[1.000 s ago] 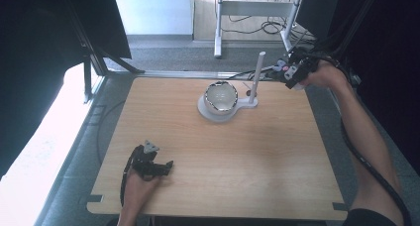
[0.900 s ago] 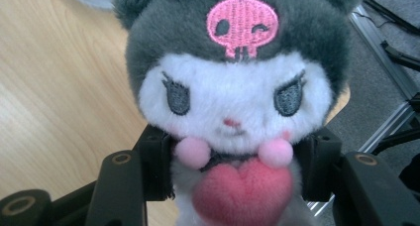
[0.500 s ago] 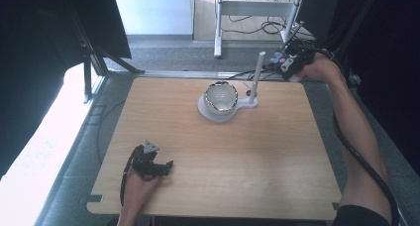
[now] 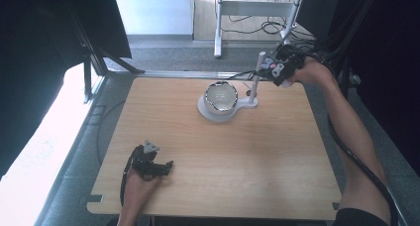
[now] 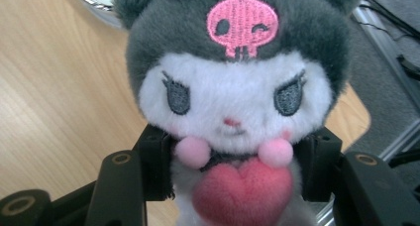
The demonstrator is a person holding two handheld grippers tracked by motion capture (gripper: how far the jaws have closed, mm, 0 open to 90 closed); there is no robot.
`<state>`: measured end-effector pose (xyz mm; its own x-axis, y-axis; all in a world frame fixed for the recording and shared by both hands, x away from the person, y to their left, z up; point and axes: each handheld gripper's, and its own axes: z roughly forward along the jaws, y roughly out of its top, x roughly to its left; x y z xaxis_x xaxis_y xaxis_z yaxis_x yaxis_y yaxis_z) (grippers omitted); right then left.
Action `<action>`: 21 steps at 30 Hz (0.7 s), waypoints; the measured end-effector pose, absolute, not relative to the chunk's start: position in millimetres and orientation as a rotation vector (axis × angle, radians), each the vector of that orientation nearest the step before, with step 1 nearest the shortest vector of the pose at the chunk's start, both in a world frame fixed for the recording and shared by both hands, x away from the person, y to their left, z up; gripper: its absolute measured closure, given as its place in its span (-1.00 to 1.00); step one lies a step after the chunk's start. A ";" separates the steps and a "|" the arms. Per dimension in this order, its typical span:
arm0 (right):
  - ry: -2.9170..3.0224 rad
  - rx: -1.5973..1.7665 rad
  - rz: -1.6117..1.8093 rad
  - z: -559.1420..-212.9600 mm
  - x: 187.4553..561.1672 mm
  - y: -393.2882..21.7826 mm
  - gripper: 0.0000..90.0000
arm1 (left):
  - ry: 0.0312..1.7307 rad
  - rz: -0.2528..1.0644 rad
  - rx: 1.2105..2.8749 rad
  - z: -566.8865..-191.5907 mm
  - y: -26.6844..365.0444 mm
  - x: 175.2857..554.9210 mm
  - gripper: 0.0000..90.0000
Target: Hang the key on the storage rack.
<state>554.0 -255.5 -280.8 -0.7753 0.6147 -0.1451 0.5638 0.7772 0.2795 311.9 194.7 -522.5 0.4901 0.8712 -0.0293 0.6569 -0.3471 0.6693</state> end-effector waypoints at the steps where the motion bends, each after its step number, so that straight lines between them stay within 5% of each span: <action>1: 2.750 0.916 0.322 -283.7 553.9 -254.0 -0.02 | 1.252 0.445 2.115 -522.5 194.7 311.9 -0.91; 21: 2.798 0.973 0.294 -340.0 555.1 -256.6 -0.02 | 1.254 0.448 2.110 -522.9 194.4 311.8 -0.91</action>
